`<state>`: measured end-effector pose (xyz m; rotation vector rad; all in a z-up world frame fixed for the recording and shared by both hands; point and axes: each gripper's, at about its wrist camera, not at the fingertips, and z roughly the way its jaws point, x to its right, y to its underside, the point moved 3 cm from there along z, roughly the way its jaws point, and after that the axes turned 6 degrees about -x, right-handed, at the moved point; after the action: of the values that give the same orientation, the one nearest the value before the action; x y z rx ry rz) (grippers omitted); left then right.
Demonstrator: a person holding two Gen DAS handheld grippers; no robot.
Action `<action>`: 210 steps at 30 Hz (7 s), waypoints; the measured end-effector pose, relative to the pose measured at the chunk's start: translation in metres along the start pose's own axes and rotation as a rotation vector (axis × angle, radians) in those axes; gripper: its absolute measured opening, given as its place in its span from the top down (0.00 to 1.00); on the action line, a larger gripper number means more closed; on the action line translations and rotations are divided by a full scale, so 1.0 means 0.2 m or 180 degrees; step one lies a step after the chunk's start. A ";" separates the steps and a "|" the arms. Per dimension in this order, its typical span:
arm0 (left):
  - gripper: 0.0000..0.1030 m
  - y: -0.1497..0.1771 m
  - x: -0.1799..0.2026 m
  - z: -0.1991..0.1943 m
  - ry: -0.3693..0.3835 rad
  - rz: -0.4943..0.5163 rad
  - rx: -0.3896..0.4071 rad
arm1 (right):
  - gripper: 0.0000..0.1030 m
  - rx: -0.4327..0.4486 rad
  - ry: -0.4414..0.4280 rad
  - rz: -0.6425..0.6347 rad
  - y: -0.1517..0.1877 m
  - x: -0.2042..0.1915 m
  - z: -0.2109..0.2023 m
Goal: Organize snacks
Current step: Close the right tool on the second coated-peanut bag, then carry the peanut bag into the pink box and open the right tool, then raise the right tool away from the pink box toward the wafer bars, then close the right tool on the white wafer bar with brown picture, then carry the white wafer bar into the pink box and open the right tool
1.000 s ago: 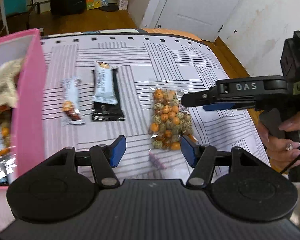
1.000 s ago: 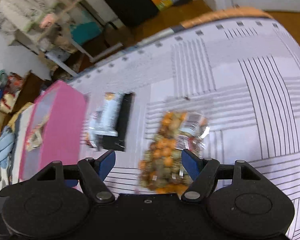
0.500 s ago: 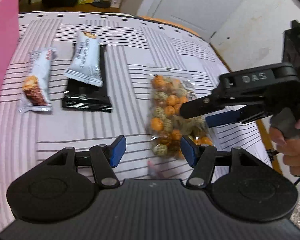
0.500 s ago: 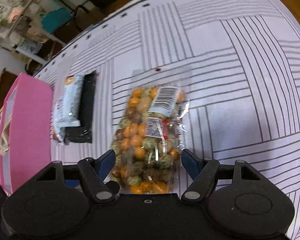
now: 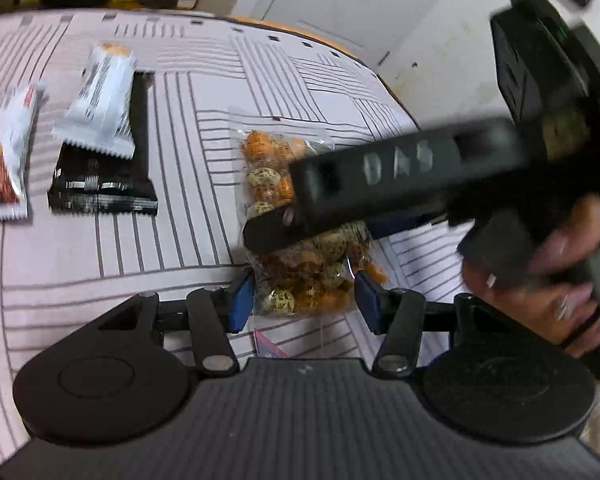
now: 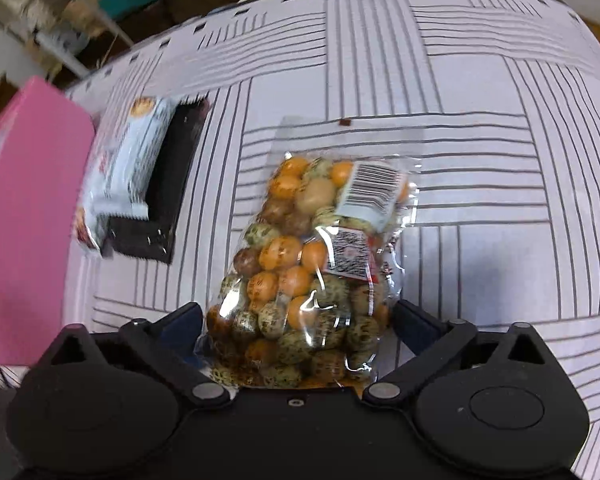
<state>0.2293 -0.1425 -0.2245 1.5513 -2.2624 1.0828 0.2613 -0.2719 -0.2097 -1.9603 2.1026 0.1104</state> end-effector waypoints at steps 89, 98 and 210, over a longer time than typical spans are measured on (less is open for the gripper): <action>0.51 0.07 -0.58 -1.42 -0.1925 -0.0381 0.0962 | 0.08 0.0945 -0.1091 -0.1427 0.05 -1.37 -0.43; 0.51 0.06 -0.31 -1.56 -0.1774 -0.0191 0.0963 | 0.08 0.1310 -0.1001 -0.1416 0.13 -1.09 -0.84; 0.71 0.09 0.28 -1.43 -0.1860 0.0252 0.1060 | 0.68 0.1130 -0.1048 -0.1062 0.54 -0.86 -0.90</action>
<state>0.1214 0.0091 0.0008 2.1625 -2.6203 1.1950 0.1379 -0.1390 -0.0089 -1.8905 1.4573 -0.0064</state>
